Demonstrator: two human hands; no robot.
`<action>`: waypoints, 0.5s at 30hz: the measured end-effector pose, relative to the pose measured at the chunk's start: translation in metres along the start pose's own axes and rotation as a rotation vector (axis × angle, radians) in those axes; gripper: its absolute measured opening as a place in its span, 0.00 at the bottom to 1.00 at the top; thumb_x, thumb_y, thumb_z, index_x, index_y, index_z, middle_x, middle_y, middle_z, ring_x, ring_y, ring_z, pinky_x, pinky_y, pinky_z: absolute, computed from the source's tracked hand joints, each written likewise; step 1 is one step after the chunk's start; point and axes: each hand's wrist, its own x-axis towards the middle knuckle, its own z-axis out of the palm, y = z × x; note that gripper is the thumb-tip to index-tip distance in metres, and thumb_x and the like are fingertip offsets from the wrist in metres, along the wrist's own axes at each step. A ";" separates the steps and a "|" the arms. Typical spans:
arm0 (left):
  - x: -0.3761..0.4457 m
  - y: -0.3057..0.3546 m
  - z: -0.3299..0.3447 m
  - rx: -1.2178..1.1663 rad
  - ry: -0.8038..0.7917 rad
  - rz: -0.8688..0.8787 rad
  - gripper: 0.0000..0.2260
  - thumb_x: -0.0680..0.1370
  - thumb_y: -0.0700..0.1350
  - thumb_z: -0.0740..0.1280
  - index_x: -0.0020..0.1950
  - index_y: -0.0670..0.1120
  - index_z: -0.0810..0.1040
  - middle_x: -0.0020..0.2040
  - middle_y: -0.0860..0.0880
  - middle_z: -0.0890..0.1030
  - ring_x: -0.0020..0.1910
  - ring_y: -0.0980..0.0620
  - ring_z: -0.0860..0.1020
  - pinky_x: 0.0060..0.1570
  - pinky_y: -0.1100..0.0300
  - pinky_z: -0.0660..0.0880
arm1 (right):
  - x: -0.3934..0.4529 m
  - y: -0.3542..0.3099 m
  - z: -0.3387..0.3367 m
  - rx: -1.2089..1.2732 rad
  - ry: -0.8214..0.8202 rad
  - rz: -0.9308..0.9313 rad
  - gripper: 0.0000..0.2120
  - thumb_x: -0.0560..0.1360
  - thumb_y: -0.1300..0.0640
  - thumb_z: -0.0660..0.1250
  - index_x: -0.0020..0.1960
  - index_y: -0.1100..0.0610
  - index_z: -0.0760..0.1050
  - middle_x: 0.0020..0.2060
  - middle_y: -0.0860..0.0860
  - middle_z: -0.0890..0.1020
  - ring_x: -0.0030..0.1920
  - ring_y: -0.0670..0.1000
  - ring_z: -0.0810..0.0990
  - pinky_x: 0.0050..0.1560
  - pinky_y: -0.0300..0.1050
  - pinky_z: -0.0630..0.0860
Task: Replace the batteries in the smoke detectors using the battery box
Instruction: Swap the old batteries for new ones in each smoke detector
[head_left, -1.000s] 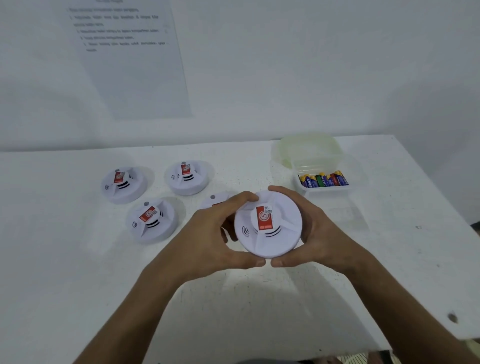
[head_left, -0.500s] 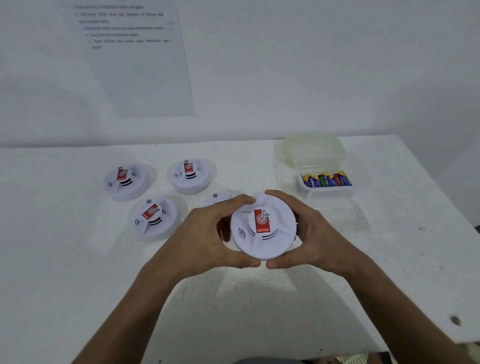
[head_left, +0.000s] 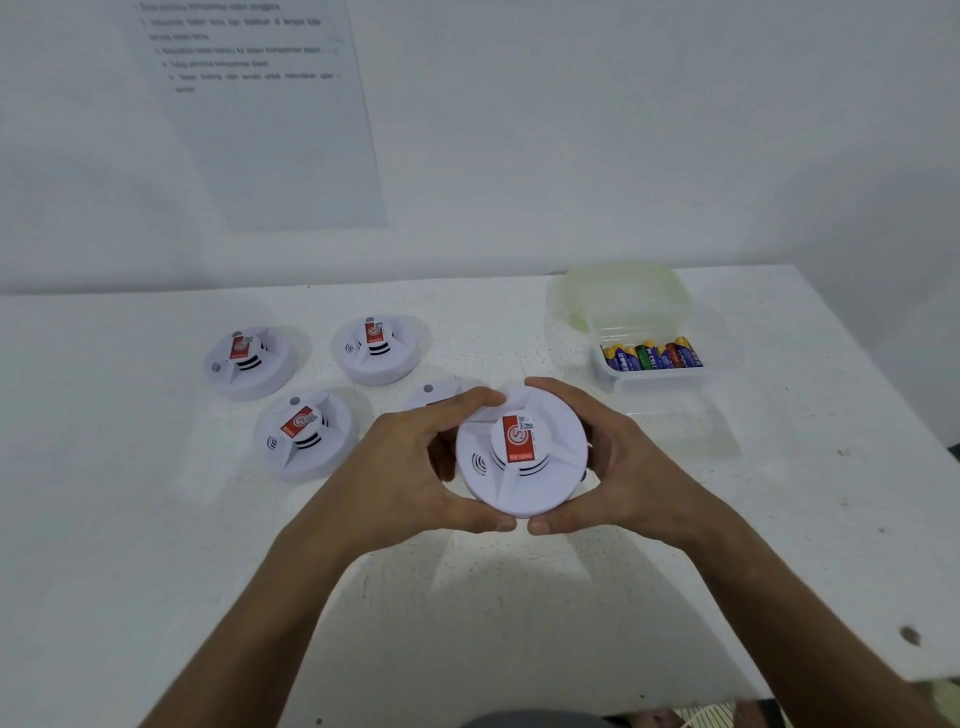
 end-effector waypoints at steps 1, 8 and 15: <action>0.000 0.000 0.000 0.001 -0.002 -0.001 0.37 0.59 0.53 0.82 0.65 0.63 0.72 0.50 0.61 0.80 0.41 0.59 0.75 0.41 0.67 0.76 | 0.000 0.000 0.000 0.000 0.000 0.002 0.49 0.57 0.58 0.84 0.74 0.47 0.65 0.67 0.47 0.76 0.65 0.55 0.76 0.58 0.69 0.76; 0.001 -0.003 0.000 0.012 -0.005 0.000 0.37 0.59 0.54 0.82 0.66 0.62 0.72 0.51 0.61 0.80 0.40 0.59 0.75 0.41 0.66 0.76 | 0.000 0.000 -0.001 0.005 -0.005 -0.001 0.50 0.58 0.59 0.84 0.74 0.48 0.65 0.67 0.47 0.76 0.65 0.55 0.76 0.57 0.69 0.76; 0.004 -0.005 0.003 0.030 -0.001 0.011 0.38 0.62 0.57 0.80 0.66 0.70 0.64 0.55 0.61 0.79 0.45 0.55 0.77 0.44 0.63 0.79 | 0.000 0.002 0.000 -0.003 0.019 -0.009 0.49 0.59 0.57 0.84 0.74 0.47 0.65 0.68 0.46 0.76 0.66 0.55 0.76 0.57 0.67 0.77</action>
